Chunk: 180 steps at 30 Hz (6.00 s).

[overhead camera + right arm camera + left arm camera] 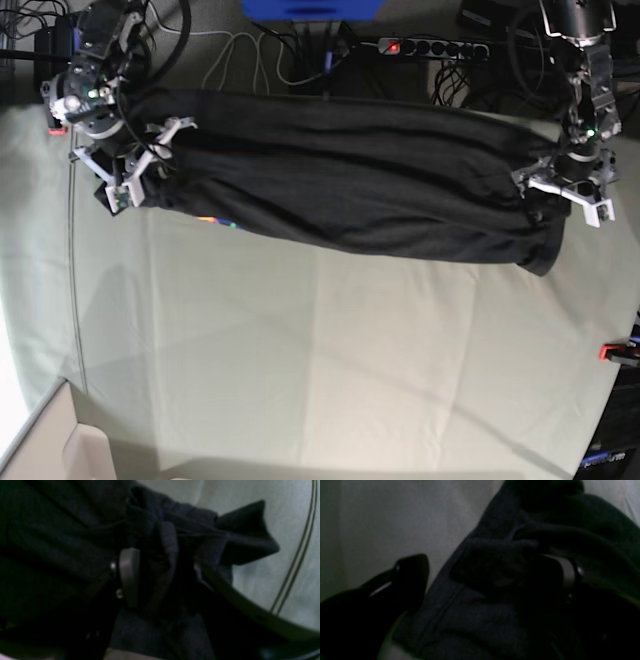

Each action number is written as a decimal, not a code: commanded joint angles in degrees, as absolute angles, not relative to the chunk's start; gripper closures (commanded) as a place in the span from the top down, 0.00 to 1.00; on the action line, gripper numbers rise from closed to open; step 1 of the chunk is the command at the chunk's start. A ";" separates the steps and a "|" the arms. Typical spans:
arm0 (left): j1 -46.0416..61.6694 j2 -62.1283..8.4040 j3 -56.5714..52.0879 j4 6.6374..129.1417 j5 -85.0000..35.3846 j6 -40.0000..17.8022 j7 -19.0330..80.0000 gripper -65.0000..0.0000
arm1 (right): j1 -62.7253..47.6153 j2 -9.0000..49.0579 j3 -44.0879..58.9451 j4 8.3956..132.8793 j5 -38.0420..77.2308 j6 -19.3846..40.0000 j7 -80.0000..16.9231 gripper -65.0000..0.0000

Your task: Layout the t-shirt on the table in an organized manner, then fold the t-shirt properly

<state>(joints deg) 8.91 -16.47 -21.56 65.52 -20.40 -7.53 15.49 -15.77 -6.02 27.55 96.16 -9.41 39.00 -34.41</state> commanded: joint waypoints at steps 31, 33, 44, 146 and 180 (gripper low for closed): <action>8.13 -18.86 -26.07 68.62 -20.79 -7.69 14.37 1.00 | -17.27 -9.00 44.79 98.68 -9.01 40.00 -33.89 0.47; 8.13 -18.95 -25.98 68.62 -20.79 -7.69 14.37 1.00 | -17.19 -9.00 45.93 98.68 -9.01 40.00 -33.89 0.47; 6.81 -18.33 -19.38 67.82 -20.79 -7.69 14.37 1.00 | -17.36 -9.00 46.20 98.59 -9.01 40.00 -33.89 0.47; 16.40 3.56 20.97 92.26 14.11 -6.99 14.37 0.60 | -15.87 -9.00 46.02 98.59 -9.01 40.00 -33.98 0.47; 18.77 -8.40 28.53 100.97 13.85 -7.69 14.37 0.26 | -13.67 -9.00 48.13 98.68 -9.01 40.00 -33.98 0.47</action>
